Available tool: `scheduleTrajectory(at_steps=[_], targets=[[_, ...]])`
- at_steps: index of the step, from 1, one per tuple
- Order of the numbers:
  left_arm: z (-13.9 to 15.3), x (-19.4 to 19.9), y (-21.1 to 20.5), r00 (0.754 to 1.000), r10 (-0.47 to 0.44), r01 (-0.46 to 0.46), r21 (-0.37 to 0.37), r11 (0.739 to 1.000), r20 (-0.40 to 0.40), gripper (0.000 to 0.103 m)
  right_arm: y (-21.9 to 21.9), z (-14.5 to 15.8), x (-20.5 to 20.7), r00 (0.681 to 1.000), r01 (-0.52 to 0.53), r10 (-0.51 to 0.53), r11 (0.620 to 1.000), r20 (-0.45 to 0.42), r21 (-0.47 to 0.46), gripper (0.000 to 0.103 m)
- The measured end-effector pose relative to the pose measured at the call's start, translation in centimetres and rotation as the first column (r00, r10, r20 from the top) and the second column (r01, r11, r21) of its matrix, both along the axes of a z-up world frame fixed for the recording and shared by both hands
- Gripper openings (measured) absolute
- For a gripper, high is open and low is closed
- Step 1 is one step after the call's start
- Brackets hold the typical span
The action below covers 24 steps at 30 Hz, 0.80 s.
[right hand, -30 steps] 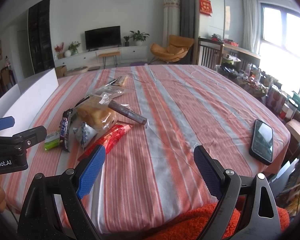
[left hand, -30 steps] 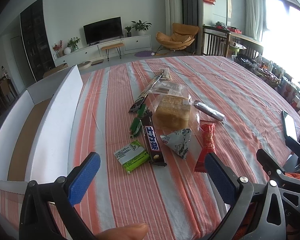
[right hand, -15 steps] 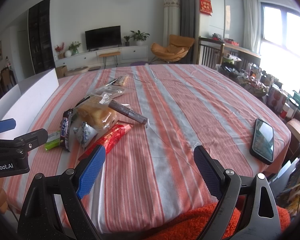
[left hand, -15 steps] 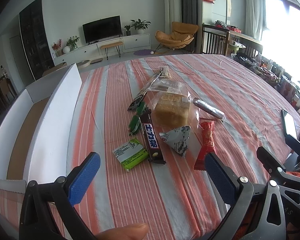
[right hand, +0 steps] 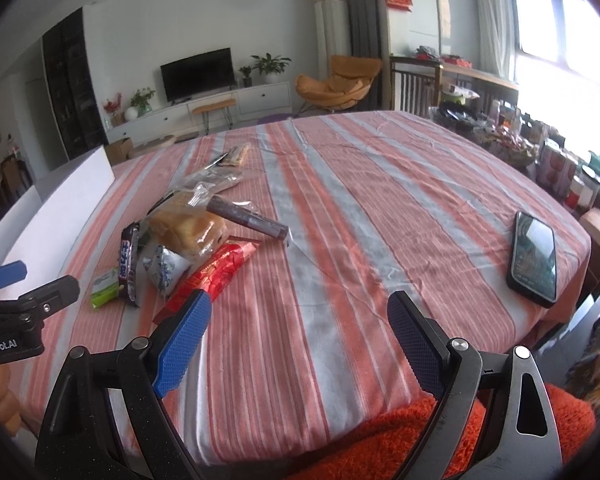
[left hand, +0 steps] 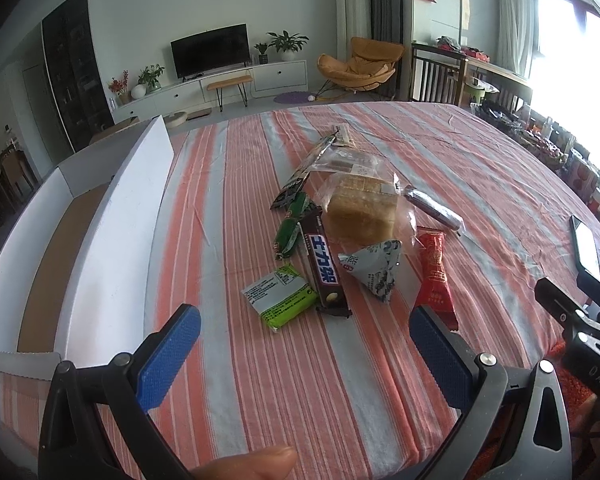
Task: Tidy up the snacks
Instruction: 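Grasp the green-and-white packet with the left tool while the right tool grasps the red packet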
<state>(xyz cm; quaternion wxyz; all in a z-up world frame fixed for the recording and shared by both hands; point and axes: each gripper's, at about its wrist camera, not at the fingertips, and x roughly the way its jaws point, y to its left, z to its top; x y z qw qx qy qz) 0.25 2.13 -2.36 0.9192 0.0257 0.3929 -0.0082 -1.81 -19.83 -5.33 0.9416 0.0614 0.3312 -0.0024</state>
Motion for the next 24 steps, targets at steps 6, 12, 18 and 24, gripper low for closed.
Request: scheduleTrajectory(at_steps=[6,12,18,24], targets=[[-1.2,0.5,1.7,0.999,0.008,-0.008,-0.009,1.0,-0.048,0.103,-0.7,-0.6,0.5,0.998,0.009,-0.005,0.998,-0.065,0.061,0.092],[-3.4,3.4,2.4,0.991,0.006,-0.007,-0.003,1.0,-0.131,0.103,-0.1,-1.2,1.0,0.992,-0.024,0.031,0.998,-0.125,0.058,0.092],[-6.4,8.3,4.5,0.948,0.033,-0.065,-0.093,0.994,-0.316,0.103,-0.9,-1.3,1.2,0.991,-0.011,0.02,0.997,-0.13,0.074,0.092],[-7.9,11.4,5.9,0.915,0.11,-0.201,-0.202,0.958,-0.389,0.103,-1.0,-1.3,1.5,0.99,-0.015,0.026,0.997,-0.14,0.081,0.092]])
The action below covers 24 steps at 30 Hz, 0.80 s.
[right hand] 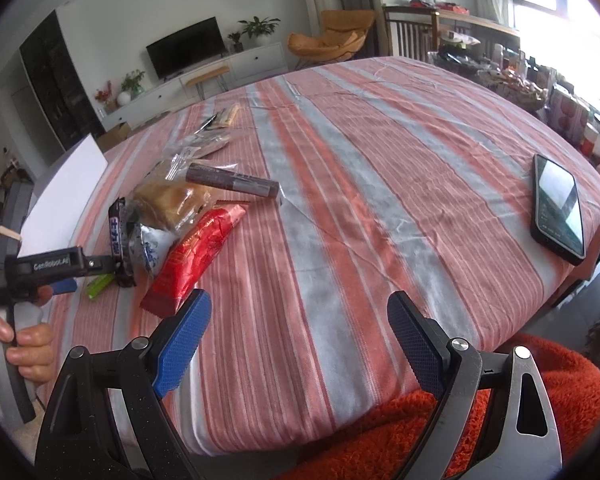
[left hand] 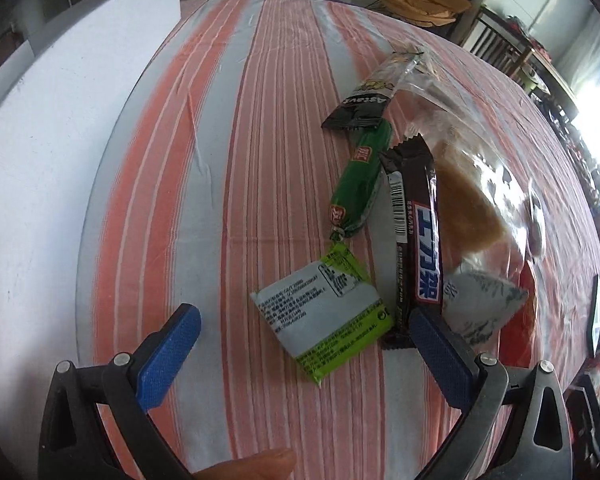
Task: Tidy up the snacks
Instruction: 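Grasp the green-and-white packet with the left tool while the right tool grasps the red packet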
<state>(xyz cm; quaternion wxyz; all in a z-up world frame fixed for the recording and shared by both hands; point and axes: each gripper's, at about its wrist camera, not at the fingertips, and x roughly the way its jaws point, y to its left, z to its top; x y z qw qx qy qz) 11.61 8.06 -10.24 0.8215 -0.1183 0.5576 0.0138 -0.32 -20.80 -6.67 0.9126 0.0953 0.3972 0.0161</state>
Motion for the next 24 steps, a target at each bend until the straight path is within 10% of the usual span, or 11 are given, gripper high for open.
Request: scheduleTrajectory(at_steps=[11,17,24], targets=[[0.3,1.2,1.6,0.999,-0.048,0.048,-0.047,0.998,0.01,0.103,-0.4,0.0,0.0,1.0,0.001,-0.001,1.0,0.003,0.023,0.092],[-0.5,0.6,-0.3,0.959,-0.278,0.282,0.079,0.956,-0.054,0.103,-0.3,0.0,0.2,1.0,-0.006,0.006,1.0,-0.005,0.021,0.092],[-0.8,1.3,-1.4,0.951,-0.307,0.309,0.17,0.936,-0.035,0.103,-0.4,0.1,0.0,1.0,0.002,-0.002,1.0,0.005,0.021,0.092]])
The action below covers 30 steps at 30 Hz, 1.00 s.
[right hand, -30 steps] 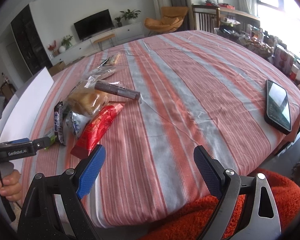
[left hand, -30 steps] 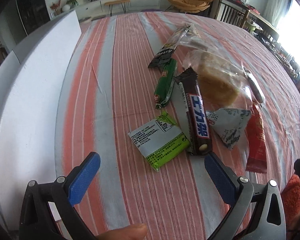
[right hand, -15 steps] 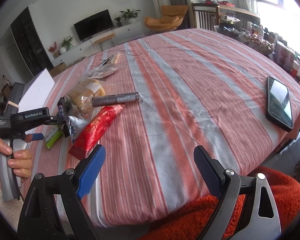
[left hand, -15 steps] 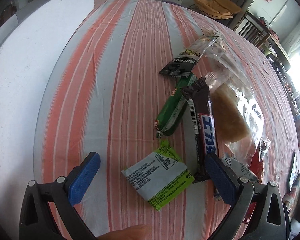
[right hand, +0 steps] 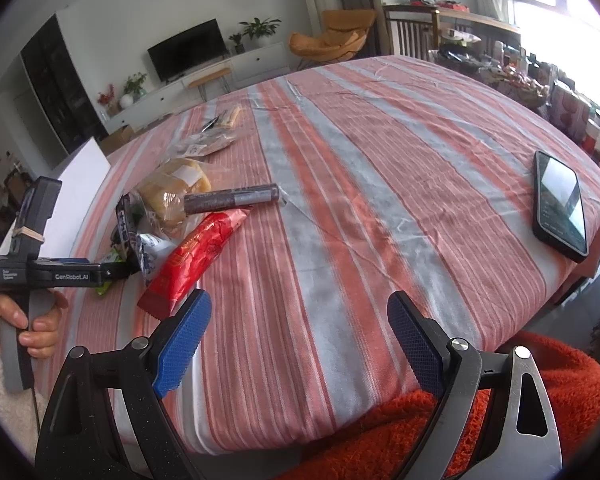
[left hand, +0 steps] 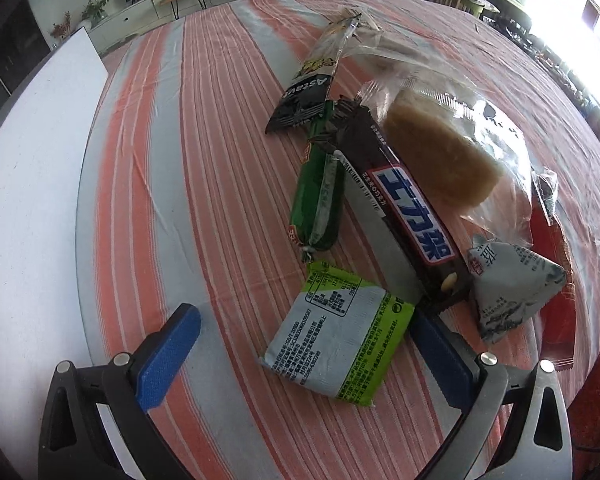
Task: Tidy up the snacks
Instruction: 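Grasp the green-and-white packet with the left tool while the right tool grasps the red packet, then carry both packets over the cardboard box and open both tools to drop them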
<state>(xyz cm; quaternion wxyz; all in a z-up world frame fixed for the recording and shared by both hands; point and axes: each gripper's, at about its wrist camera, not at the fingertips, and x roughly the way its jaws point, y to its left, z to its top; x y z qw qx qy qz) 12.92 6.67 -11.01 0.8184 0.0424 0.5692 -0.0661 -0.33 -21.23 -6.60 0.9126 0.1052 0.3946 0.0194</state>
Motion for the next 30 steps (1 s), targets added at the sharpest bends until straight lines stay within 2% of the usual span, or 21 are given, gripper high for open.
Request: scheduleTrajectory(at_steps=[6,10,13,15,16,17,18,22,25,30], targets=[[-0.2,-1.0,0.2,0.993,-0.051,0.053,-0.013,0.999,0.105,0.103,0.0,0.0,-0.1,1.0,-0.005,0.005,1.0,0.001,0.0,0.092],[-0.3,-0.9,-0.1,0.992,-0.106,0.107,-0.008,0.994,0.065,0.103,-0.1,0.0,-0.2,1.0,-0.003,0.003,1.0,0.004,0.002,0.092],[-0.1,-1.3,-0.7,0.98,-0.195,0.196,-0.003,0.981,0.041,0.101,-0.1,-0.1,0.0,1.0,0.0,0.0,1.0,-0.005,0.011,0.092],[0.2,-1.6,-1.0,0.97,-0.24,0.24,-0.011,0.971,0.046,0.092,-0.1,-0.2,0.0,1.0,0.001,-0.001,1.0,-0.011,0.011,0.092],[0.5,-1.7,-1.2,0.964,-0.262,0.263,-0.014,0.965,0.056,0.079,-0.1,-0.2,0.0,1.0,0.002,-0.002,1.0,-0.012,0.01,0.092],[0.8,-1.9,-1.3,0.959,-0.277,0.278,-0.014,0.96,0.068,0.059,-0.1,-0.1,0.0,1.0,0.002,-0.001,1.0,-0.01,0.01,0.092],[1.1,-2.1,-1.3,0.957,-0.278,0.28,-0.015,0.96,0.077,0.048,-0.1,-0.2,0.0,1.0,0.002,-0.002,1.0,-0.009,0.009,0.092],[1.2,-2.8,-0.6,0.971,-0.227,0.229,-0.025,0.973,0.079,0.049,-0.6,-0.5,0.4,1.0,0.002,-0.001,0.999,-0.028,0.04,0.092],[1.4,-4.2,0.2,0.979,-0.18,0.186,-0.053,0.981,0.1,0.049,-1.1,-1.3,1.7,0.995,-0.008,0.018,0.995,-0.098,0.102,0.092],[1.8,-6.0,0.2,0.983,-0.125,0.14,-0.099,0.985,0.137,0.049,0.7,-2.1,6.5,0.972,-0.061,0.122,0.957,-0.201,0.284,0.092]])
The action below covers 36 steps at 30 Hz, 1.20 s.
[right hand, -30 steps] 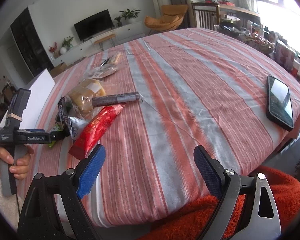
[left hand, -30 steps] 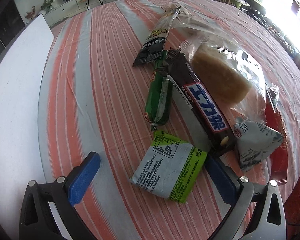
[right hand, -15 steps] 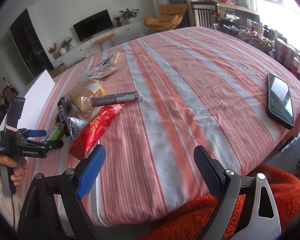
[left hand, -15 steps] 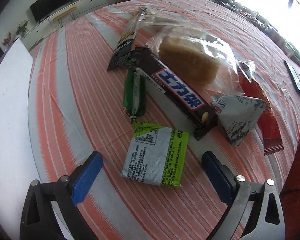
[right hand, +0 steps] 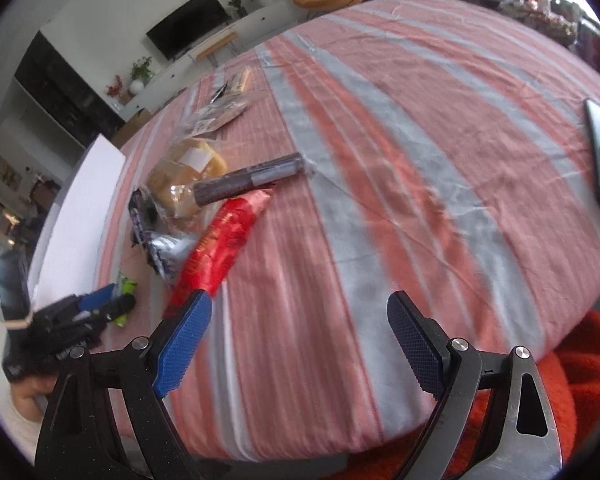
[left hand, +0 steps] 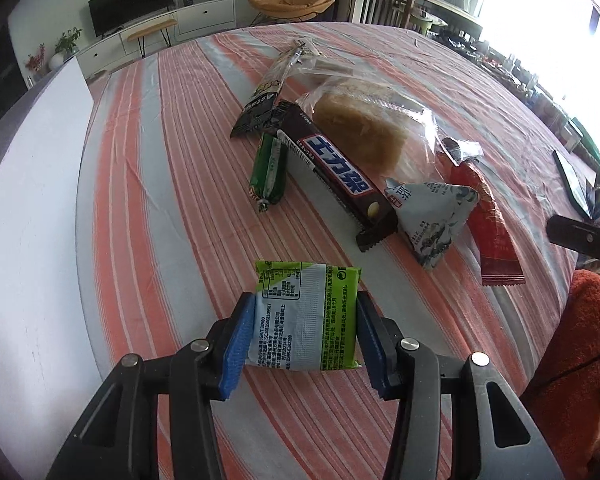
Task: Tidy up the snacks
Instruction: 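Carry both packets over the cardboard box and open both tools to drop them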
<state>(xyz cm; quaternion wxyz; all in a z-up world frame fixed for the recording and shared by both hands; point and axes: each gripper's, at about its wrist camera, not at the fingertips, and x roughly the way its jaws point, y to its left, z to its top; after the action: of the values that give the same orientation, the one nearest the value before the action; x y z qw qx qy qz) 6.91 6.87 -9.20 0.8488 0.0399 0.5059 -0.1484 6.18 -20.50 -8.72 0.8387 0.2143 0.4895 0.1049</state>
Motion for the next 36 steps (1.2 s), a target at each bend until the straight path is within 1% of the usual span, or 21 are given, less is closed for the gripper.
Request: scheduleTrajectory(at_steps=[1,4,6,7,8,9,10,12,13,15,17,20,22,25,28,33,36], targets=[[0.2,-0.3,-0.1,1.0,0.002,-0.002,-0.005,1.0,0.007,0.049,1.0,-0.2,1.1,1.0,-0.014,0.014,1.0,-0.013,0.003,0.089],[0.8,-1.0,-0.3,1.0,-0.003,0.004,-0.022,1.0,0.022,0.049,4.2,-0.8,3.9,0.998,-0.052,0.05,0.998,-0.04,-0.044,0.088],[1.3,-1.4,-0.3,0.999,-0.004,0.004,-0.025,1.0,0.034,0.049,5.7,-0.8,4.8,0.998,-0.045,0.041,0.993,-0.038,-0.111,0.084],[1.6,-1.7,-0.1,0.999,-0.001,0.002,-0.026,1.0,0.044,0.049,6.2,-1.0,5.1,0.997,-0.055,0.049,0.991,-0.052,-0.124,0.067],[2.0,-1.9,0.1,0.998,0.004,-0.002,-0.029,1.0,0.055,0.049,6.4,-0.8,5.1,0.998,-0.049,0.041,0.985,-0.049,-0.168,0.05],[2.4,-2.2,0.3,0.998,0.01,-0.008,-0.036,0.999,0.065,0.049,6.5,-0.9,5.0,0.997,-0.057,0.046,0.981,-0.063,-0.183,0.035],[2.8,-2.4,0.6,0.997,0.017,-0.014,-0.046,0.999,0.073,0.049,6.1,-1.1,4.7,0.995,-0.059,0.045,0.983,-0.084,-0.171,0.015],[3.7,-2.9,1.2,0.995,0.035,-0.028,-0.076,0.997,0.088,0.049,4.5,-1.1,3.7,0.994,-0.038,0.026,0.993,-0.106,-0.115,0.014],[4.2,-3.2,1.4,0.995,0.043,-0.034,-0.093,0.995,0.094,0.049,3.8,-1.0,3.0,0.993,-0.027,0.018,0.997,-0.115,-0.07,0.014],[5.2,-3.8,1.7,0.993,0.049,-0.035,-0.134,0.99,0.106,0.049,2.3,-0.7,1.5,0.991,-0.01,0.016,0.999,-0.135,0.05,0.013],[6.1,-4.4,1.5,0.992,0.046,-0.024,-0.172,0.985,0.121,0.049,1.4,-0.2,0.3,0.989,0.004,0.018,0.989,-0.145,0.15,0.013],[7.1,-4.9,0.9,0.991,0.038,-0.009,-0.218,0.976,0.129,0.049,0.8,0.6,-0.9,0.99,0.012,0.024,0.968,-0.141,0.25,0.013],[7.7,-5.0,0.6,0.991,0.034,-0.002,-0.244,0.97,0.128,0.049,0.8,1.1,-1.2,0.991,0.013,0.024,0.96,-0.13,0.279,0.013],[8.9,-5.5,0.3,0.988,0.029,0.01,-0.255,0.967,0.15,0.049,1.4,2.4,-1.3,0.995,0.0,0.028,0.96,-0.096,0.281,0.013],[10.6,-6.2,0.9,0.983,0.042,0.01,-0.276,0.961,0.18,0.049,2.4,3.5,-1.0,0.996,-0.027,0.05,0.956,-0.07,0.292,0.013],[14.0,-7.6,3.9,0.969,0.107,-0.022,-0.35,0.937,0.224,0.049,5.0,6.1,-0.8,0.994,-0.094,0.106,0.947,-0.024,0.307,0.013],[16.4,-8.3,6.7,0.949,0.169,-0.063,-0.365,0.929,0.268,0.049,8.0,8.4,-0.1,0.985,-0.164,0.171,0.921,0.011,0.354,0.013]])
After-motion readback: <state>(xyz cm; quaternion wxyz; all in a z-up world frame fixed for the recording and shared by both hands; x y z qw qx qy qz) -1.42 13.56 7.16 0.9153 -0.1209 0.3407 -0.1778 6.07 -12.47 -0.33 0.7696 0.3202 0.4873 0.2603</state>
